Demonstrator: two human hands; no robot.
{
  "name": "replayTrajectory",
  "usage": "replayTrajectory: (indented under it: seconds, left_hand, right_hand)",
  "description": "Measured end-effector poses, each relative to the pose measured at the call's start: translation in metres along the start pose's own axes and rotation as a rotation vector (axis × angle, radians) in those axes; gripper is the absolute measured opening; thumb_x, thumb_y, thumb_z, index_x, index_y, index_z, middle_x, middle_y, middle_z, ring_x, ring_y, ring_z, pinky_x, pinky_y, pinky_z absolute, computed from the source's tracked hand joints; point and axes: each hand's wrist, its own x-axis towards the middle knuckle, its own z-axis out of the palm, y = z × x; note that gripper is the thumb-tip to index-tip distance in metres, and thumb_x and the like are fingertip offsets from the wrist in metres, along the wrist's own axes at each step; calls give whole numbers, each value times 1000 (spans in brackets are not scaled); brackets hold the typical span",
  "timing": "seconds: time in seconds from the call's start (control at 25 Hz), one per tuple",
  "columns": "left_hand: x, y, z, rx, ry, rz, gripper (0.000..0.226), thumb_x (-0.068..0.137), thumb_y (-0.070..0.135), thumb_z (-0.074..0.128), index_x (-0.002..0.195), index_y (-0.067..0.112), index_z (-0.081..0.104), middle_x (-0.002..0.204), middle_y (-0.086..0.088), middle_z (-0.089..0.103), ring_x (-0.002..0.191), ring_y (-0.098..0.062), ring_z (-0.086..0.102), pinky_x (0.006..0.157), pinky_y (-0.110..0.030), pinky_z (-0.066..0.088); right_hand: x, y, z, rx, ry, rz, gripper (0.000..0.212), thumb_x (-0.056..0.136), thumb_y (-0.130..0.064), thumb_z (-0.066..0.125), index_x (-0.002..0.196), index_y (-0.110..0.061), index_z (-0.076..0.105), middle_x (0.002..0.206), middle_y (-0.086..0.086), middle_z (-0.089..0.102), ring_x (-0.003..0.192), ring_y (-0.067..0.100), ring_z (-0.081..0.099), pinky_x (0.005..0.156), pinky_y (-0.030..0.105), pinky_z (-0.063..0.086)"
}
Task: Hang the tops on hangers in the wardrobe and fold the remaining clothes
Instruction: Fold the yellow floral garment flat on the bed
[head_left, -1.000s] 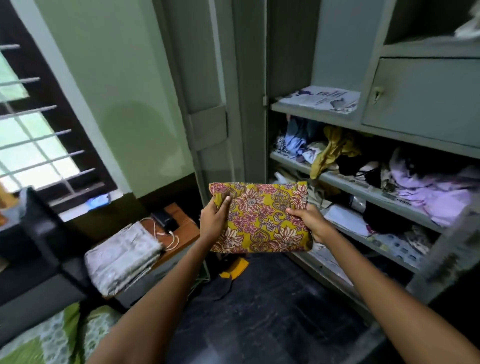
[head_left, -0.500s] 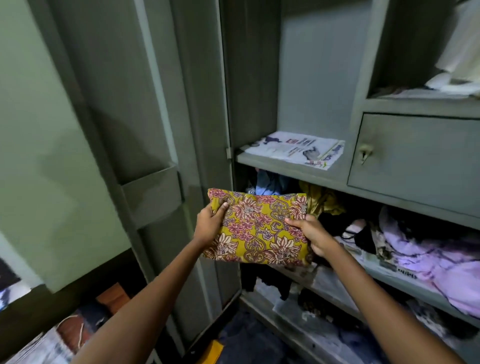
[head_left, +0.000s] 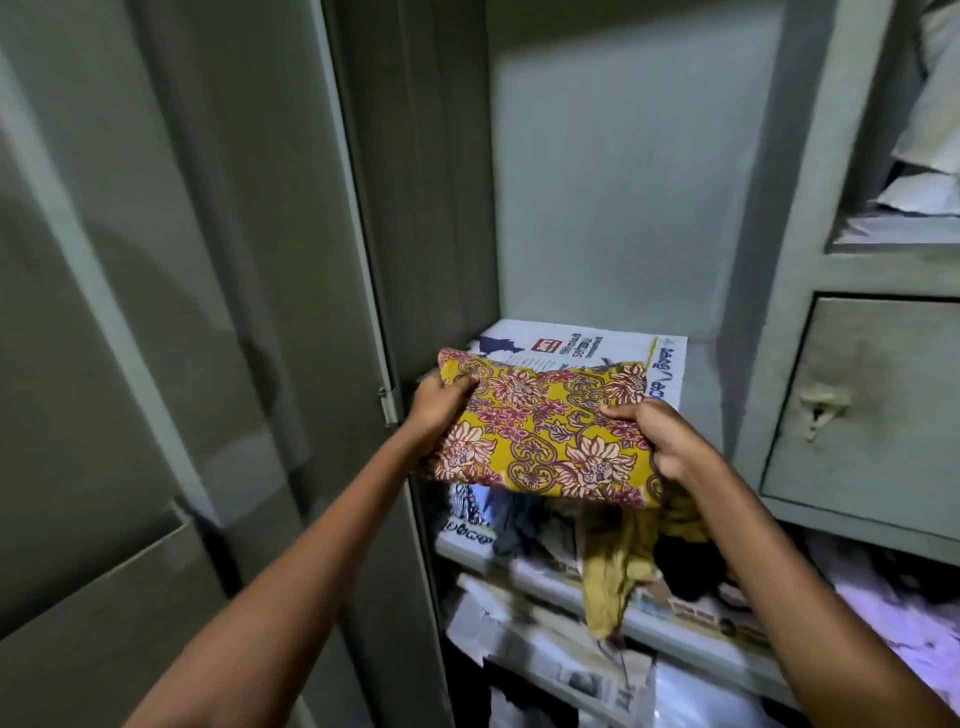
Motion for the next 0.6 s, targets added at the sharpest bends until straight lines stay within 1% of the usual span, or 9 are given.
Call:
replayTrajectory:
  seconds: [0.08,0.16,0.2,0.24,0.32,0.36,0.44,0.52,0.6]
  left_hand:
    - [47,11,9,13,-26,-34,20,90,24,53,73,15,60,72,-5,63,74,-23,59,73,-31,45]
    - [91,23,19,16,-77,-64,26,90,24,50,67,14,58,61,-2,59,61,-19,54,62,-26,40]
    - [111,26,25,-7,-106,-75,24,90,21,49,68,14,55,58,-1,58,56,-16,51,56,-24,39]
    - [129,28,31,-10,-116,-77,19,90,18,49,73,10,53,62,-4,62,55,-14,51,54,-25,41]
    - [158,30,44,39,-127,-85,11,87,15,52,79,8,49,81,-11,64,68,-18,51,64,-34,45]
    - [167,32,51,54,-132,-74,12,85,12,53,76,9,47,79,-10,60,72,-19,50,65,-33,44]
    - [184,40,65,31,-159,-51,14,85,7,52,76,12,44,74,-8,53,63,-19,47,55,-26,39]
    - [208,56,77,-74,-212,-1,9,88,4,50,88,12,45,71,-6,49,56,-13,43,42,-19,36]
    - [236,69,89,-114,-214,55,16,87,-1,49,100,8,49,67,-3,48,50,-10,42,39,-18,33]
  right_hand:
    - [27,-16,1,23,46,20,11,86,-9,61,96,-7,58,68,9,71,58,23,68,61,36,58]
    - [54,-27,1,46,85,38,12,86,-8,59,98,-6,57,67,10,71,57,23,68,59,35,58]
    - [64,-32,1,60,99,45,11,87,-8,57,97,-6,57,68,10,70,58,24,67,59,34,57]
    - [74,-36,-1,69,115,50,9,87,-8,55,95,-6,56,70,11,70,59,25,66,61,34,56]
    - [94,-44,-5,96,160,74,7,88,-6,50,91,-5,56,68,12,69,57,25,65,60,34,56]
    - [102,-50,-8,106,181,81,8,87,-4,49,90,-5,56,65,12,69,54,25,65,56,33,56]
    - [125,-65,-16,118,228,61,11,85,-2,49,92,-3,57,64,14,68,50,25,65,48,32,56]
    - [157,-83,-28,156,276,3,18,82,-2,52,99,-2,58,77,17,69,55,27,66,49,33,55]
    - [190,-98,-41,184,310,-56,26,80,-4,56,105,-2,59,91,20,68,64,28,66,56,35,56]
